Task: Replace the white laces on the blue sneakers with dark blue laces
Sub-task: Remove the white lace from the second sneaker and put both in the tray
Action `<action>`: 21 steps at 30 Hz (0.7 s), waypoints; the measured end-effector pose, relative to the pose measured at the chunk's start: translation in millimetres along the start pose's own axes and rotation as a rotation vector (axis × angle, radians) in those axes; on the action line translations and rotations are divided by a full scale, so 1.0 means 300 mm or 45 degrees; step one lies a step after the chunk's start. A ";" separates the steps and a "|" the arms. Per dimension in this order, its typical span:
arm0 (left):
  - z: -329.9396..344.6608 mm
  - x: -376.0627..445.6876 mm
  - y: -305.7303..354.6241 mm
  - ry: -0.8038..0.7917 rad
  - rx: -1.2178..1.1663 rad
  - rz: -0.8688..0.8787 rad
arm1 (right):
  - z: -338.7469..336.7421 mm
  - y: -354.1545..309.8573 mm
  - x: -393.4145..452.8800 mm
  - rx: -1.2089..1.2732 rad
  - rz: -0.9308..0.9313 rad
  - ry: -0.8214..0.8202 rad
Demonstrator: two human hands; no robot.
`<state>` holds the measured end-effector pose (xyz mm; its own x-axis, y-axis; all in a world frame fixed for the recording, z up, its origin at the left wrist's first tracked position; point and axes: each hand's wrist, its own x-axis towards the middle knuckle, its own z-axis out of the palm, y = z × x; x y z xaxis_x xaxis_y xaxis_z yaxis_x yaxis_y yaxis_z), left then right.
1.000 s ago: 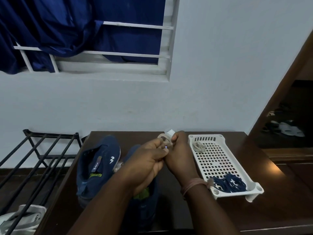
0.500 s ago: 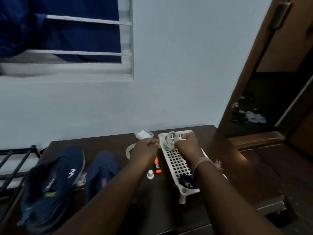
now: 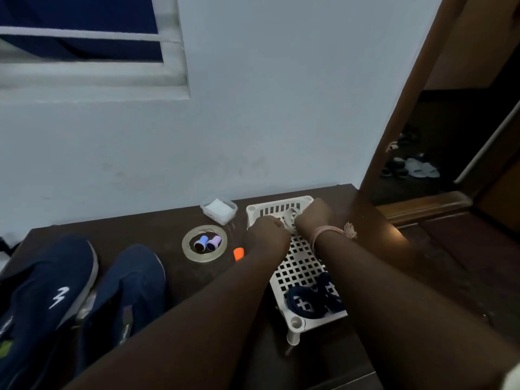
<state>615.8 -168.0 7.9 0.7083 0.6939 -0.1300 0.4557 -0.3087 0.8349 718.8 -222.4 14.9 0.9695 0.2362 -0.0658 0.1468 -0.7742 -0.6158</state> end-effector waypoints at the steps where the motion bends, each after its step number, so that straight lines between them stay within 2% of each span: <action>1: 0.003 -0.001 -0.001 0.008 0.024 0.010 | 0.000 0.002 -0.005 -0.065 -0.023 0.030; 7: 0.000 -0.007 -0.005 0.048 0.091 0.059 | -0.011 0.015 -0.027 -0.230 -0.100 0.080; 13: -0.014 -0.056 -0.024 -0.014 0.288 0.123 | -0.089 0.016 -0.074 -0.382 -0.180 0.052; 15: -0.020 -0.083 -0.033 -0.032 0.415 0.146 | -0.113 0.032 -0.103 -0.374 -0.271 -0.054; 18: -0.027 -0.129 -0.051 -0.047 0.563 0.181 | -0.155 0.081 -0.180 -0.420 -0.499 -0.355; 21: -0.037 -0.179 -0.057 -0.066 0.723 0.209 | -0.191 0.117 -0.261 -0.679 -0.691 -0.546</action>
<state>564.1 -192.8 6.5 0.8130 0.5791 -0.0614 0.5449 -0.7192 0.4311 659.4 -301.8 43.5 0.5970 0.7698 -0.2261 0.7432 -0.6367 -0.2055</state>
